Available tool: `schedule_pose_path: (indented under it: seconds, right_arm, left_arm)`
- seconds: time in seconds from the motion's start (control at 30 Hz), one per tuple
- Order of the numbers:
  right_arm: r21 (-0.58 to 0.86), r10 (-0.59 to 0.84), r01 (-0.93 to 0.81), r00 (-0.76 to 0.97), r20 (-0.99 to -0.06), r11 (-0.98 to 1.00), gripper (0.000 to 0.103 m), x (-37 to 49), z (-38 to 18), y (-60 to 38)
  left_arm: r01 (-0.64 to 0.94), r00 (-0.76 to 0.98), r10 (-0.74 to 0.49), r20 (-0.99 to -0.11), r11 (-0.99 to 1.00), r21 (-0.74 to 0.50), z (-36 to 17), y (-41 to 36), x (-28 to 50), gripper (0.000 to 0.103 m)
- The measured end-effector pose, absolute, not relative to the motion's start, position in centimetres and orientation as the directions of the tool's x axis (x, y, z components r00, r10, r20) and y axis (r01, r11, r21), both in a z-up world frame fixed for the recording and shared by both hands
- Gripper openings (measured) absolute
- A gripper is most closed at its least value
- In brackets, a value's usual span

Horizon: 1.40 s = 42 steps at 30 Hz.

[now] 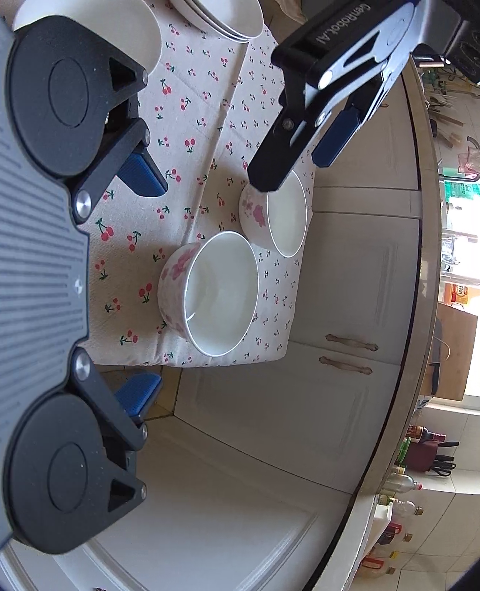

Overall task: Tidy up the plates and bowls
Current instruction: 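Move the right gripper to the next pink-flowered bowl while the left gripper reaches inside it, then grip the bowl rim with the left gripper while the right gripper steadies the bowl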

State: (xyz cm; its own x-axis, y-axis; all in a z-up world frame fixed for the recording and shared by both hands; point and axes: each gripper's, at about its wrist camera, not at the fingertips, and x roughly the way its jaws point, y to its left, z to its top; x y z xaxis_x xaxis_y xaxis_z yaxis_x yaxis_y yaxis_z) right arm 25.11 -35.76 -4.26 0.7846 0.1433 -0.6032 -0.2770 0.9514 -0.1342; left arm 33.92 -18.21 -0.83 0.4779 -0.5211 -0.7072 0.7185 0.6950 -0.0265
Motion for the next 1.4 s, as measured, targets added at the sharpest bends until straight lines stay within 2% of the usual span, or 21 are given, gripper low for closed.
schedule_pose_path:
  seconds: [0.77,1.07,1.13,1.4]
  right_arm:
    - [-0.146,0.186,-0.328,0.789,-0.585,0.933,0.102,29.5,-7.0,-36.2]
    - [-0.137,0.195,-0.335,0.784,-0.590,0.932,0.090,30.3,-7.3,-36.4]
    - [-0.123,0.201,-0.333,0.782,-0.591,0.935,0.088,30.3,-7.3,-36.5]
    - [-0.108,0.215,-0.338,0.781,-0.586,0.935,0.081,30.3,-7.2,-36.6]
  left_arm:
    - [0.775,0.352,-0.526,-0.774,0.627,-0.074,-5.8,-24.4,41.4,0.101]
    - [0.783,0.310,-0.525,-0.793,0.614,-0.101,-6.8,-25.3,42.2,0.095]
    - [0.785,0.301,-0.525,-0.796,0.610,-0.105,-6.8,-25.5,42.2,0.086]
    - [0.781,0.293,-0.518,-0.804,0.615,-0.112,-7.2,-25.4,42.6,0.083]
